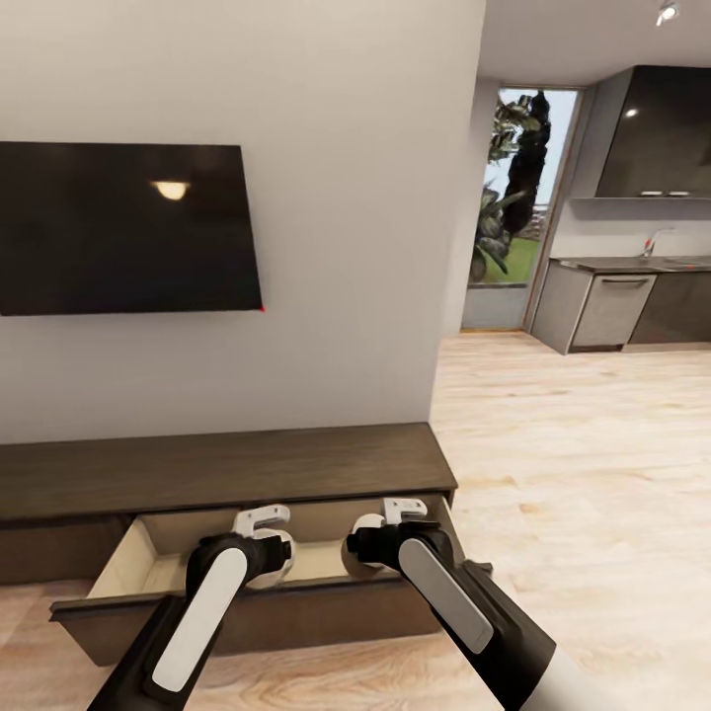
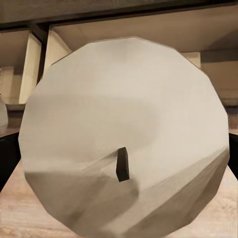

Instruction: Place each of the two pumpkins and all three candles from the living room inside a cabinet in the living room (use any cabinet), then make sure every cabinet is closed, and position the cauldron so it is next to a table in the living room.

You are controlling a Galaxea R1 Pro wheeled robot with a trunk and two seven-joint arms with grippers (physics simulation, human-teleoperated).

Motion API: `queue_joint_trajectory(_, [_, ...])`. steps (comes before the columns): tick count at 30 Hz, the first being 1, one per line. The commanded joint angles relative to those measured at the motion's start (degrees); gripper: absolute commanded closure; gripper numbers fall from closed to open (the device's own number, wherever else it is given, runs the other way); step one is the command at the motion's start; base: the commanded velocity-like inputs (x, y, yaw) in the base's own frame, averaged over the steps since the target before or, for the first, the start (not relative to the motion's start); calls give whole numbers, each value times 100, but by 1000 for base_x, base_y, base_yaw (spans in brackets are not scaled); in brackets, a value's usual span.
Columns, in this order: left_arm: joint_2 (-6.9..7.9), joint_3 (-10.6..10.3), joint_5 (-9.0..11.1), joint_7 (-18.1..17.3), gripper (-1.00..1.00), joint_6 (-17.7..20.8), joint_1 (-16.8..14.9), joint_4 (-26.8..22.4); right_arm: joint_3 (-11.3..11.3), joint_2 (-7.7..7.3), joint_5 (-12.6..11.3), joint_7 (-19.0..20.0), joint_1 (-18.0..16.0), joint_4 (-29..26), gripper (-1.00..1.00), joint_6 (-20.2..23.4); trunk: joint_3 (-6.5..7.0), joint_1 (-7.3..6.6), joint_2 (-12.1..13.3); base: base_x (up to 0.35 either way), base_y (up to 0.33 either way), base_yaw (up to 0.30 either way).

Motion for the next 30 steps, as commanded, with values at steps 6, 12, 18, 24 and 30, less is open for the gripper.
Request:
queue_joint_trajectory(6, [1, -4, 52, 59, 100, 14, -5, -4, 12, 0, -53, -56, -7, -32, 100, 5, -6, 1, -3, 65, 109, 0])
queue_joint_trajectory(12, [1, -4, 49, 51, 100, 14, -5, 6, 13, 3, -57, -34, -7, -42, 100, 5, -6, 1, -3, 69, 61, 0])
queue_joint_trajectory(18, [1, -4, 45, 43, 100, 14, -5, 13, 13, 15, -58, -29, -7, -22, 100, 5, -6, 1, -3, 199, 4, 0])
queue_joint_trajectory(24, [4, -4, 46, 43, 100, 14, -5, 13, 13, 18, -58, -29, -7, -9, 100, 5, -6, 1, -3, 64, 0, 19])
queue_joint_trajectory(30, [2, -4, 53, 41, 100, 14, -5, 14, 13, 18, -58, -29, -7, -1, 100, 5, -6, 1, -3, 118, 0, 29])
